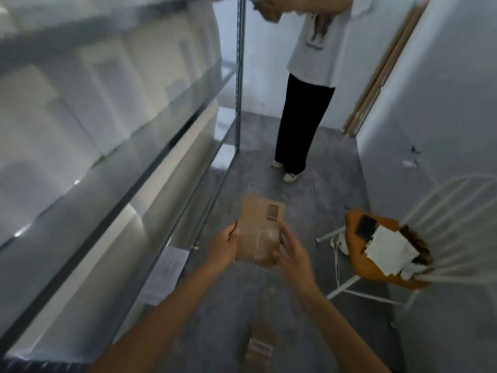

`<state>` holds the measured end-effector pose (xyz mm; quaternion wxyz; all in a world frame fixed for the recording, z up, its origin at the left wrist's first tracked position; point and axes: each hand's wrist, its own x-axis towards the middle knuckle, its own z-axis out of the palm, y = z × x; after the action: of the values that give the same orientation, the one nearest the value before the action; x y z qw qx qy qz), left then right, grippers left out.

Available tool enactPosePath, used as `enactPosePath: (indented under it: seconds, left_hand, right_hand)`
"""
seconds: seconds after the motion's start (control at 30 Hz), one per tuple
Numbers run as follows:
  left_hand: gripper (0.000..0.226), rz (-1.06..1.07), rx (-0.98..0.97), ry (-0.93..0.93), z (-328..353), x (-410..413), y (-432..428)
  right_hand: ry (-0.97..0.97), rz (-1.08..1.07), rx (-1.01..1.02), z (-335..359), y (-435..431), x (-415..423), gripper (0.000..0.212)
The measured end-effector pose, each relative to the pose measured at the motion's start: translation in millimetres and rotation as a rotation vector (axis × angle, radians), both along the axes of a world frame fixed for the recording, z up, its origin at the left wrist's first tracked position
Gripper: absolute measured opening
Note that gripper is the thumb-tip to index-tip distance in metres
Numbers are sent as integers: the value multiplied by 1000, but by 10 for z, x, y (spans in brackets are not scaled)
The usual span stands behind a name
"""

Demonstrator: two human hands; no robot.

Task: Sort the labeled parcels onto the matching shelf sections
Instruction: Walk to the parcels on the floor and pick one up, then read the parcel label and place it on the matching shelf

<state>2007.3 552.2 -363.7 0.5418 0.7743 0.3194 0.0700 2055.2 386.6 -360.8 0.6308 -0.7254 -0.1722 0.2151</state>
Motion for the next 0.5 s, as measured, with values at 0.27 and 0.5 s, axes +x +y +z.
enactPosePath:
  seconds: [0.27,0.5]
  left_hand:
    - [37,-20,181,-311,2409,-214,-7]
    - [37,78,204,-528,3017,-658,-92]
  right_hand:
    - [-293,-21,204,2226,126,-108,58]
    - [-506,-110,173,2755,108,-455,67]
